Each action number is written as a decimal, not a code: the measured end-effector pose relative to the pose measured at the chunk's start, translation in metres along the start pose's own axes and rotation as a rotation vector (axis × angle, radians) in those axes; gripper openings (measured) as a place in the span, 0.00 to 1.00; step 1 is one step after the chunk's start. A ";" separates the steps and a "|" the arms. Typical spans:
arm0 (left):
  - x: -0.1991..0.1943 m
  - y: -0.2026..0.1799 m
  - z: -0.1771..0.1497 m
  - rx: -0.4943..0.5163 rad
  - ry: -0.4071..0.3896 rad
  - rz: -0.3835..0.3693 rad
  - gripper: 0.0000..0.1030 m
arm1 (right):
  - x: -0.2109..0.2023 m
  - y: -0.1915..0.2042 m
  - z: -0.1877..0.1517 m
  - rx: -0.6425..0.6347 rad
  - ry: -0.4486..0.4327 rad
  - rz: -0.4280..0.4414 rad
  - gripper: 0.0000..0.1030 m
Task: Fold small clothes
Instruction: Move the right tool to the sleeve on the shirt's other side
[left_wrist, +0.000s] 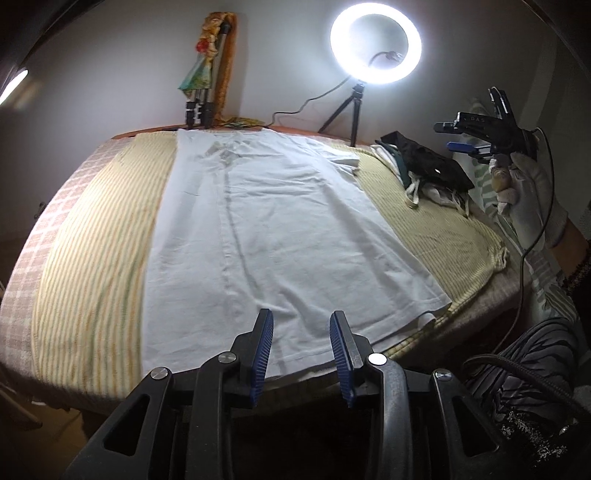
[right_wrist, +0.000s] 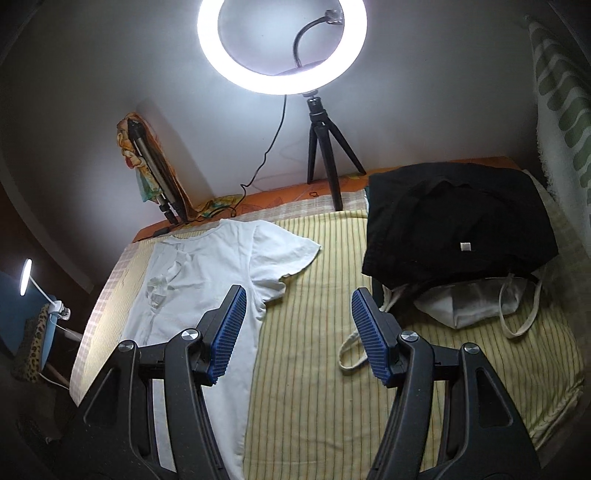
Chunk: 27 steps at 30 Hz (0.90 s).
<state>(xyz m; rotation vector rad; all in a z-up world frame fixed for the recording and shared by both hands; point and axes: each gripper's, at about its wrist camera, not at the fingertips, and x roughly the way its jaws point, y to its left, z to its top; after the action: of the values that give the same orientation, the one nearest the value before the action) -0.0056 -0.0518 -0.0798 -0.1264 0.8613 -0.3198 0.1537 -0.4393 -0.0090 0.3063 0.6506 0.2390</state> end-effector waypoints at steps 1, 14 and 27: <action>0.004 -0.006 0.001 0.012 0.002 -0.010 0.33 | 0.002 -0.005 -0.002 0.005 0.005 0.002 0.61; 0.072 -0.120 0.006 0.249 0.044 -0.127 0.45 | 0.054 -0.004 -0.009 -0.029 0.088 0.075 0.61; 0.130 -0.165 0.005 0.358 0.107 -0.099 0.42 | 0.138 -0.013 0.009 0.048 0.203 0.147 0.61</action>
<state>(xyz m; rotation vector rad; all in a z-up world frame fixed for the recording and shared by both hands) 0.0404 -0.2498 -0.1314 0.1833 0.8914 -0.5718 0.2675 -0.4104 -0.0830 0.3795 0.8359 0.3995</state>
